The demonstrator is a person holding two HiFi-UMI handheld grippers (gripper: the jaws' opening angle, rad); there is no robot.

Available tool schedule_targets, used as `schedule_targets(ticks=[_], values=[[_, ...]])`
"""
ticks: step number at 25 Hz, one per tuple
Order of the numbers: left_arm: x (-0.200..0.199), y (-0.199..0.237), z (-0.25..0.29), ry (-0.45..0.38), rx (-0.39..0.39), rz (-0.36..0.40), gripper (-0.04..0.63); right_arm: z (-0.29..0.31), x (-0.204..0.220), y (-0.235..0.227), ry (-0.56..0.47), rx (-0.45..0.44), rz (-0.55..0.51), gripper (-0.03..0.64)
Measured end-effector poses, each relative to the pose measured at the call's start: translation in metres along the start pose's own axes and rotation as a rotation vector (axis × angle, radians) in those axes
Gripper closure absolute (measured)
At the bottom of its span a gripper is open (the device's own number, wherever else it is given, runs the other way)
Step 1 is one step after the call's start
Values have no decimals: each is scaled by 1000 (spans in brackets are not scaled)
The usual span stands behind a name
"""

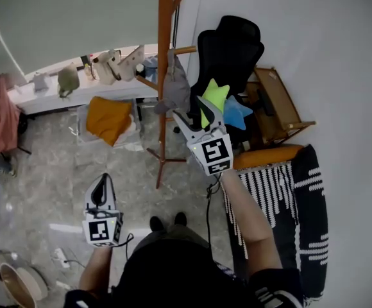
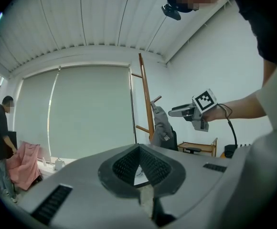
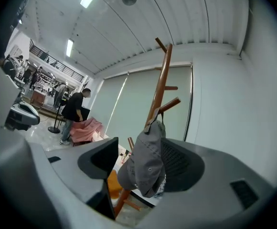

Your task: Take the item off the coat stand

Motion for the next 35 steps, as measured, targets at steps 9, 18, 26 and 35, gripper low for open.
schedule_targets(ticks=[9, 18, 26, 35], values=[[2, 6, 41, 19, -80, -20, 572, 56, 18, -39, 35, -115, -1, 314], [2, 17, 53, 28, -115, -14, 572, 78, 31, -43, 74, -207, 29, 425], [5, 21, 55, 37, -116, -23, 571, 85, 31, -39, 103, -186, -9, 566], [7, 19, 56, 43, -101, -18, 572, 76, 24, -45, 94, -158, -5, 583]])
Point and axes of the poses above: the fingertips, and each gripper's own axes: z forward along the fingers, y to its left, x out of its underside, the point moved 2 cm from there along -z, backward along the fingers, and after that the axes turned 4 degrees about -x, right-handed, at the moved point
